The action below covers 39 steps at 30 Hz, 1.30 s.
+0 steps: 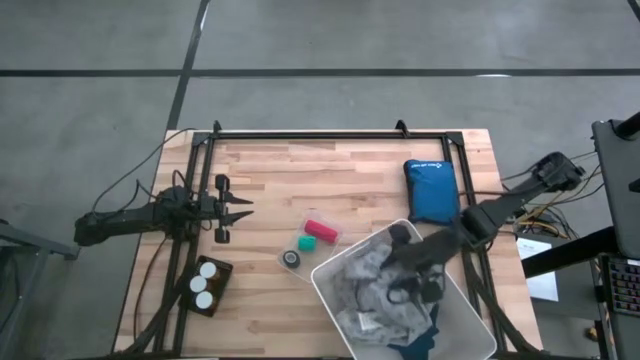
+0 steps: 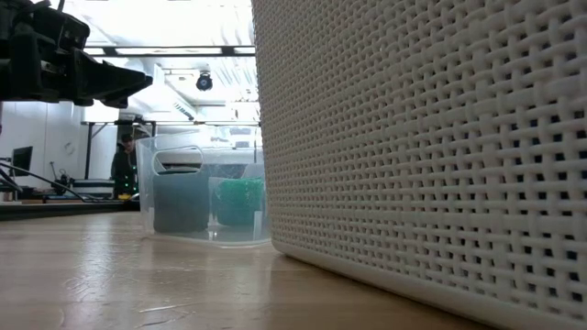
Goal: Pick & Place Medicine items
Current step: Put the gray patient gown into the white bin
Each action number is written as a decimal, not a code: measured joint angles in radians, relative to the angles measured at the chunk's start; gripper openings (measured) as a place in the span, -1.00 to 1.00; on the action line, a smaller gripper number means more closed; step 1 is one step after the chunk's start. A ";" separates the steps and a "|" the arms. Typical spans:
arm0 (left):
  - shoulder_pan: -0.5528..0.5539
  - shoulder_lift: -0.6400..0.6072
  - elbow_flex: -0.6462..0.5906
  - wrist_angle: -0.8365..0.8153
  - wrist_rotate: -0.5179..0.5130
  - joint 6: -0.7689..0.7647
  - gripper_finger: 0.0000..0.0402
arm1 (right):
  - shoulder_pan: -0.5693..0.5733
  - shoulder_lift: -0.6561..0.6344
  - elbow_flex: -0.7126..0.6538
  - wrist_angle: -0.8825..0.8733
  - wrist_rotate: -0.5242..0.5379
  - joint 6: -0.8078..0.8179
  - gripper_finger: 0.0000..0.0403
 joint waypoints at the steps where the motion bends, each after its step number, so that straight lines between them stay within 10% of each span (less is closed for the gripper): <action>1: 0.000 0.000 0.000 0.000 0.000 0.000 -0.41 | 0.016 0.002 0.000 0.000 0.000 0.000 0.22; 39: 0.000 0.000 0.000 0.000 0.000 0.000 -0.41 | 0.077 0.081 -0.038 0.030 0.099 0.016 0.22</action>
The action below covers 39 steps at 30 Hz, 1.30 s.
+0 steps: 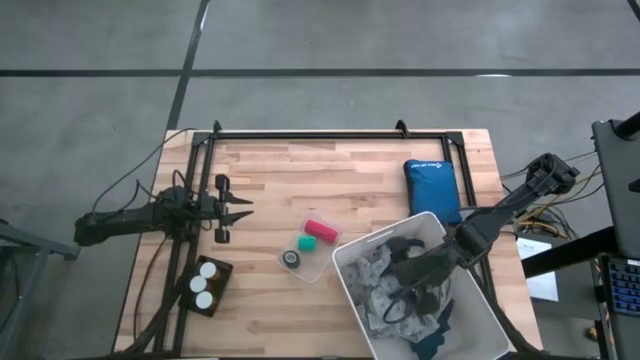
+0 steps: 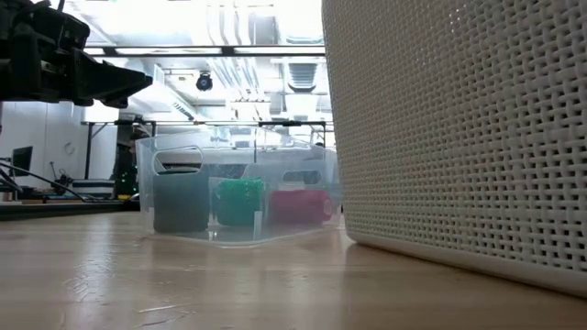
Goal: Pick & Place Medicine items
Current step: Put the gray patient gown into the white bin, then return to Home Position
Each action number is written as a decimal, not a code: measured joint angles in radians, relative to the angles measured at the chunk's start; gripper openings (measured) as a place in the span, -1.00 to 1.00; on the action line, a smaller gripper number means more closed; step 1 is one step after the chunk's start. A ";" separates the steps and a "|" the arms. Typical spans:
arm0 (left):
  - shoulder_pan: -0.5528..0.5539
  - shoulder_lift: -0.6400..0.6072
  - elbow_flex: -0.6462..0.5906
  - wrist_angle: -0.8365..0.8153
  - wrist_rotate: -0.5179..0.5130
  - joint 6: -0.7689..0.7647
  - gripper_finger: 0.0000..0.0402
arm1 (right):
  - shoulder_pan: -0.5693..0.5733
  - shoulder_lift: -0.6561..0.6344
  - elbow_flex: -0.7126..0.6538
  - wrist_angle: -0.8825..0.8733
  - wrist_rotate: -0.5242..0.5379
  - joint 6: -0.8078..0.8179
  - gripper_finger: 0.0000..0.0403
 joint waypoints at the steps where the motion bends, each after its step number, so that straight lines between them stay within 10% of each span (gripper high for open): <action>1: 0.000 0.000 0.000 0.000 0.000 0.000 -0.41 | 0.000 -0.005 0.007 0.003 0.008 -0.004 0.22; 39: 0.000 0.000 0.000 0.000 0.000 0.000 -0.41 | 0.000 -0.188 0.115 0.011 0.384 -0.226 0.18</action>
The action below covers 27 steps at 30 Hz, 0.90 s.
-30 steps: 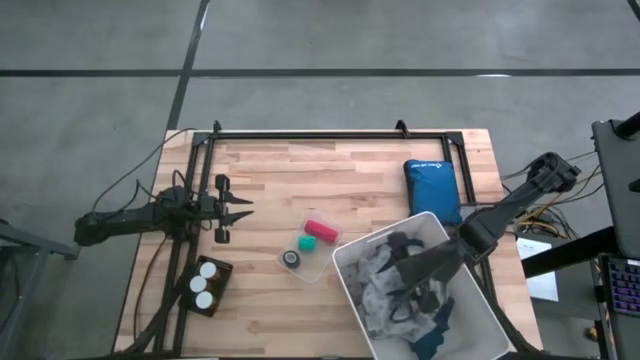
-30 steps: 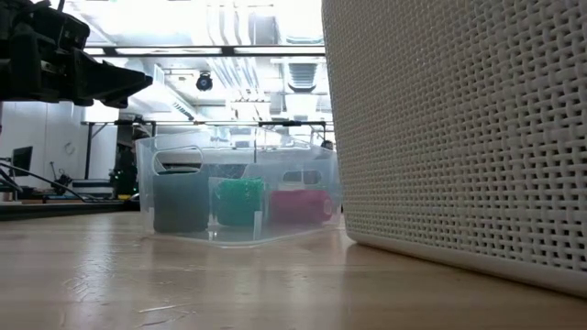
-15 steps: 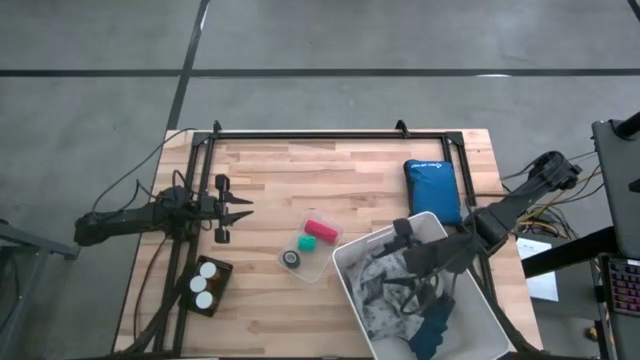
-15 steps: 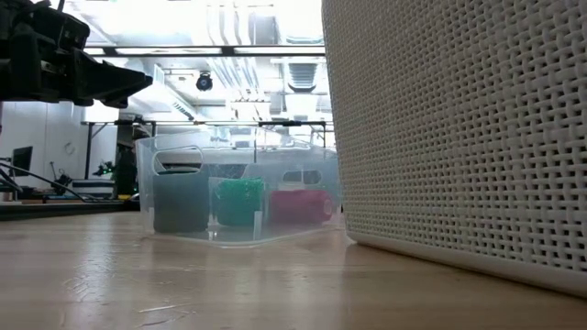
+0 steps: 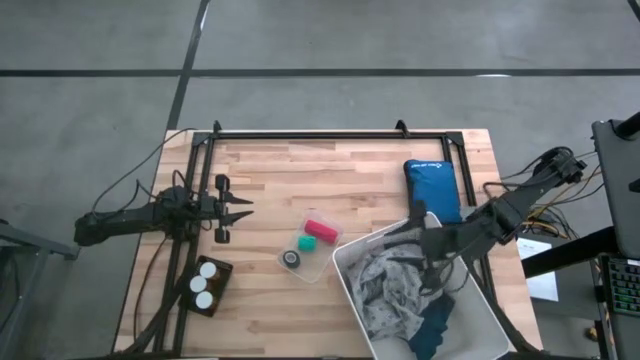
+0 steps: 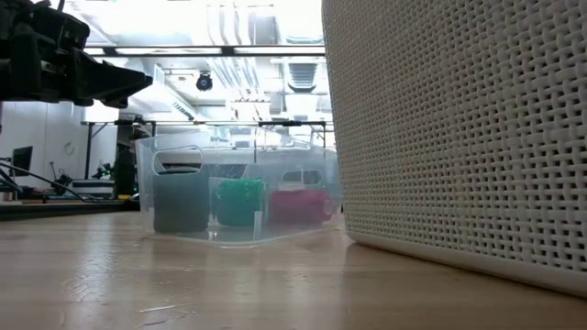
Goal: Pick & Place Medicine items
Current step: Return to Home Position
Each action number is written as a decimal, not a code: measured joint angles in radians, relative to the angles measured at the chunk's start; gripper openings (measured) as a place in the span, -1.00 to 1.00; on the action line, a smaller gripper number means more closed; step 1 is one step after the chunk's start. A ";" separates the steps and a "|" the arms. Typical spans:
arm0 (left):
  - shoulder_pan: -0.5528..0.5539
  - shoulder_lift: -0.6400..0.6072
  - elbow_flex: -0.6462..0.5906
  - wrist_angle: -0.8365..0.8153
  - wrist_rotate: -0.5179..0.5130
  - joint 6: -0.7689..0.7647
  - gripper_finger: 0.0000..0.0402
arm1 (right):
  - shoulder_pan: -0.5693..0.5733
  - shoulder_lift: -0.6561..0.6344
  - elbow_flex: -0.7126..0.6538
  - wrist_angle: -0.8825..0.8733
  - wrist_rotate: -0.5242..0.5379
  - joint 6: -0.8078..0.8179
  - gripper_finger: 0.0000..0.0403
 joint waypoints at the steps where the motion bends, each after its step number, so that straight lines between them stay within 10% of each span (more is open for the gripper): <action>1: 0.000 0.000 0.000 0.000 0.000 0.000 -0.41 | 0.000 -0.017 -0.001 0.001 0.018 -0.005 0.16; 27: 0.000 0.000 0.000 0.000 0.000 0.000 -0.41 | -0.031 -0.157 -0.140 0.018 0.281 -0.162 -0.95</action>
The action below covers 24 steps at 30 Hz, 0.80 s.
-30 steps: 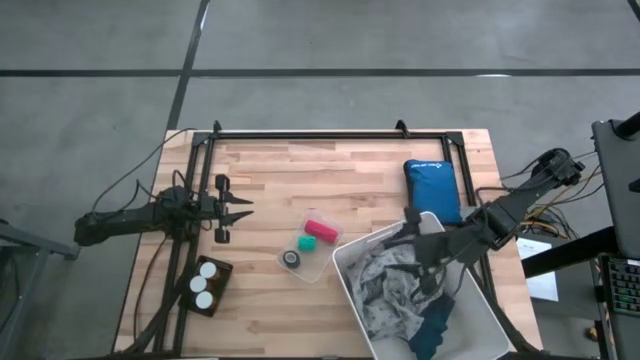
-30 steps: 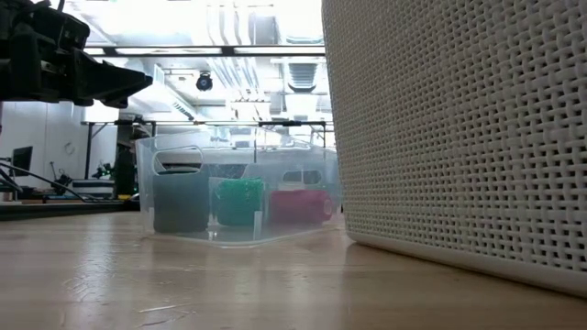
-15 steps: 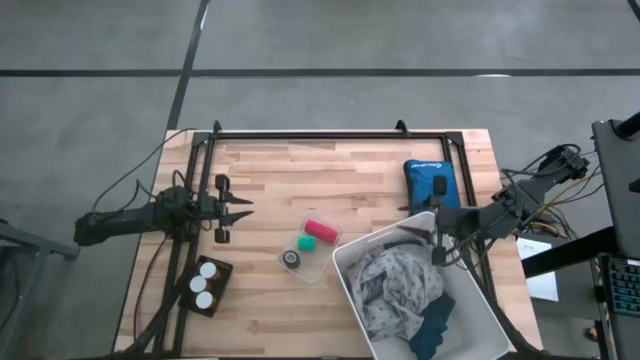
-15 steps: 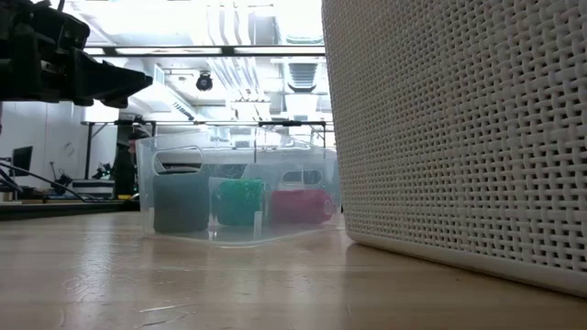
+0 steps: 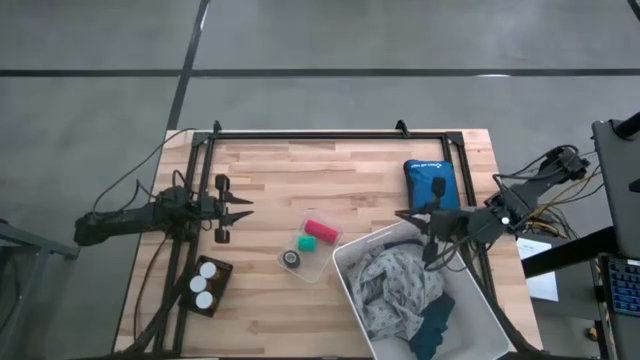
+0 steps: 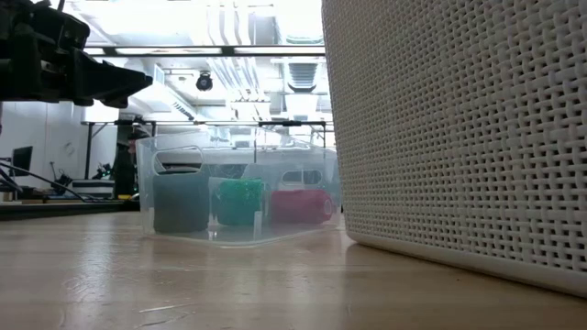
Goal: Pick & Place Medicine items
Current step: Return to Home Position
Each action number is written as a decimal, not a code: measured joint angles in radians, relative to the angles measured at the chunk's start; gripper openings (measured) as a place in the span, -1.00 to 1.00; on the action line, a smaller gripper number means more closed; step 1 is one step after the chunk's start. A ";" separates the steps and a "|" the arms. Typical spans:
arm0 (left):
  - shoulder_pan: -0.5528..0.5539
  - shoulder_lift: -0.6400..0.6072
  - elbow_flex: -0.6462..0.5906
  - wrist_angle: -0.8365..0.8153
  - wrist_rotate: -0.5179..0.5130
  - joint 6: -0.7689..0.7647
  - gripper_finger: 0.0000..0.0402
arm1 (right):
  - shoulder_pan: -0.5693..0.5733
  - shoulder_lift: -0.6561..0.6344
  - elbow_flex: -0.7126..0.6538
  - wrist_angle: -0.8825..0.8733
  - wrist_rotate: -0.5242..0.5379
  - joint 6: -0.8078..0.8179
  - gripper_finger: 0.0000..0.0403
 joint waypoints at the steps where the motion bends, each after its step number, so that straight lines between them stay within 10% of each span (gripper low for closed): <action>1: 0.000 0.000 0.000 0.000 0.000 0.000 -0.41 | -0.006 0.000 0.000 -0.001 -0.001 -0.020 -0.95; 24: 0.000 0.000 0.000 0.000 0.000 0.000 -0.41 | -0.356 -0.386 -0.257 0.230 -0.211 -0.233 -0.96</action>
